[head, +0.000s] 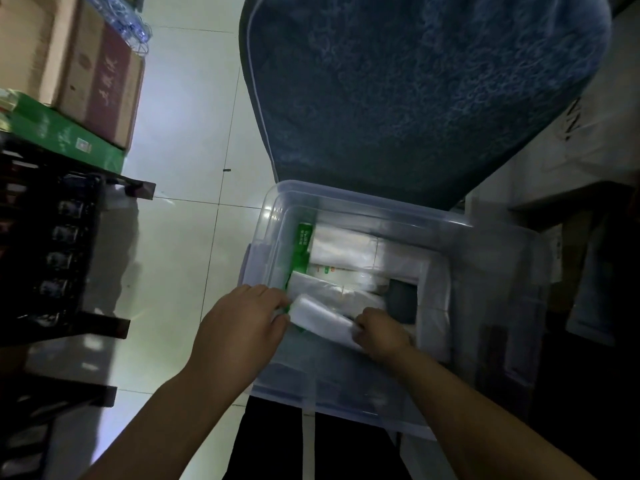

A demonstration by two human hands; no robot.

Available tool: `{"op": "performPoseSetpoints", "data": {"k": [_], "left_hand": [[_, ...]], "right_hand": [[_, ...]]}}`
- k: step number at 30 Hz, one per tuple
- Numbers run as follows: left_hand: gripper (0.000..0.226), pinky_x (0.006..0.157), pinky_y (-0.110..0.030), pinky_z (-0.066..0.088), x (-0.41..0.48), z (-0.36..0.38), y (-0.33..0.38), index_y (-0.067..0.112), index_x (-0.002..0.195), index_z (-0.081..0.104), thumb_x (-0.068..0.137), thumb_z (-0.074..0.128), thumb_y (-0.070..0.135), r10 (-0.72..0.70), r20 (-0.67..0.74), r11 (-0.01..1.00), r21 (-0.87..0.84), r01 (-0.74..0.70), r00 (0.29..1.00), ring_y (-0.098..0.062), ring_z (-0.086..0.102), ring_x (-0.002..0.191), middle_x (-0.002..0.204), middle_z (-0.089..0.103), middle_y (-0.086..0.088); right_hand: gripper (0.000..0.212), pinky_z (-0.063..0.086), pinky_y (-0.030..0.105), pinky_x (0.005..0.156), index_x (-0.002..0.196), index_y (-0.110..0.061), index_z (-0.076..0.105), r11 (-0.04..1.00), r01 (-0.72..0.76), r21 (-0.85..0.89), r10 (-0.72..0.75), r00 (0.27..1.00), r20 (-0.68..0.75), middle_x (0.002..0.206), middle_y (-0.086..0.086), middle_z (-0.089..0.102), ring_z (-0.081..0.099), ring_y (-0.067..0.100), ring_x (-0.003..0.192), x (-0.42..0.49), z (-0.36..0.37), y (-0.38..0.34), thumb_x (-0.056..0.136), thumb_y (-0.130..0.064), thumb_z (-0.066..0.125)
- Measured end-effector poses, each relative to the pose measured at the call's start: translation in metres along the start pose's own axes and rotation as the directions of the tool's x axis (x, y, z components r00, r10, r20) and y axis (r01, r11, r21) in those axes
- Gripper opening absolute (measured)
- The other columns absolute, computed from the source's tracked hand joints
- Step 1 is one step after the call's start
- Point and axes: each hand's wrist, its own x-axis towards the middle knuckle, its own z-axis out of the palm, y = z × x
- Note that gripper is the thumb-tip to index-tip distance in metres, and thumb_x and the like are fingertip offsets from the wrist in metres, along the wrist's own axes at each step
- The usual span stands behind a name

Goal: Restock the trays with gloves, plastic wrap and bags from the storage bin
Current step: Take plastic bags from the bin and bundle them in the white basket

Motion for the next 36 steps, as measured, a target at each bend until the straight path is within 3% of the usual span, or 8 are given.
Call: {"op": "performPoseSetpoints", "data": {"k": [3,8,11,14,19,25,30,36], "left_hand": [[0.015,0.068,-0.032,0.048,0.004,-0.004,0.001,0.021,0.097,0.068,0.084,0.062,0.022,-0.063,0.026,0.998,-0.015,0.063,0.998,-0.021,0.060,0.083,0.092,0.070,0.001],[0.031,0.076,-0.033,0.050,0.013,-0.008,0.014,0.024,0.112,0.055,0.084,0.060,0.036,-0.198,0.082,0.957,-0.199,0.211,0.977,-0.015,0.059,0.095,0.109,0.062,0.008],[0.055,0.086,-0.032,0.047,0.024,-0.013,0.027,0.026,0.127,0.043,0.079,0.067,0.038,-0.294,0.214,0.740,-0.565,0.364,0.932,-0.009,0.052,0.105,0.115,0.052,0.015],[0.040,0.076,-0.027,0.051,0.033,-0.018,0.031,0.024,0.117,0.052,0.081,0.068,0.028,-0.337,0.272,0.497,-0.762,0.415,0.902,-0.014,0.059,0.101,0.108,0.062,0.007],[0.013,0.061,-0.026,0.049,0.035,-0.015,0.028,0.030,0.090,0.056,0.083,0.066,0.026,-0.405,0.081,0.610,-0.718,0.335,0.911,-0.010,0.059,0.080,0.081,0.060,0.013],[0.025,0.067,-0.028,0.051,0.045,-0.010,0.012,0.022,0.105,0.058,0.083,0.066,0.030,-0.522,-0.087,0.620,-0.722,0.307,0.849,-0.018,0.060,0.084,0.094,0.062,0.001],[0.022,0.053,-0.007,0.044,0.061,-0.001,0.008,0.032,0.100,0.051,0.083,0.066,0.030,-0.523,-0.112,0.609,-0.743,0.279,0.845,0.000,0.057,0.079,0.084,0.056,0.023],[0.022,0.053,0.002,0.041,0.070,0.010,0.004,0.034,0.099,0.052,0.084,0.065,0.026,-0.509,-0.137,0.612,-0.752,0.245,0.850,0.004,0.057,0.079,0.085,0.056,0.028]], "right_hand": [[0.027,0.029,0.025,0.052,0.058,-0.020,0.051,0.969,0.048,0.241,-0.018,0.992,-0.128,0.076,0.006,0.050,0.050,0.020,0.072,-0.017,-0.025,-0.002,0.080,-0.017,0.065],[0.027,0.042,0.019,0.061,0.065,-0.029,0.063,0.743,0.186,0.643,-0.005,0.962,-0.272,0.071,-0.005,0.059,0.053,0.010,0.068,-0.044,-0.060,-0.021,0.079,-0.007,0.070],[0.024,0.051,0.030,0.071,0.074,-0.030,0.068,0.600,0.210,0.772,-0.042,0.972,-0.231,0.083,0.000,0.069,0.061,0.012,0.076,-0.054,-0.067,-0.038,0.081,-0.006,0.068],[0.018,0.053,0.026,0.076,0.088,-0.026,0.068,0.567,0.219,0.794,-0.099,0.975,-0.198,0.099,0.015,0.069,0.063,0.014,0.083,-0.058,-0.067,-0.053,0.083,-0.008,0.066],[0.021,0.052,0.014,0.071,0.087,-0.026,0.067,0.553,0.164,0.817,-0.031,0.984,-0.177,0.085,-0.007,0.068,0.064,0.006,0.078,-0.042,-0.052,-0.060,0.083,-0.006,0.065],[0.026,0.047,0.021,0.065,0.114,0.002,0.058,0.201,-0.060,0.978,0.506,0.861,-0.051,0.082,0.007,0.059,0.054,0.014,0.068,0.010,-0.037,-0.028,0.088,0.002,0.056],[0.009,0.047,0.021,0.062,0.087,-0.002,0.054,-0.033,-0.205,0.978,0.527,0.828,0.191,0.076,0.004,0.049,0.050,0.012,0.065,0.056,-0.040,-0.015,0.092,0.003,0.047],[0.012,0.051,0.028,0.059,0.078,-0.004,0.053,-0.619,-0.016,0.785,0.541,0.716,0.441,0.079,0.009,0.056,0.055,0.019,0.069,0.099,-0.053,-0.024,0.088,-0.004,0.060]]}}
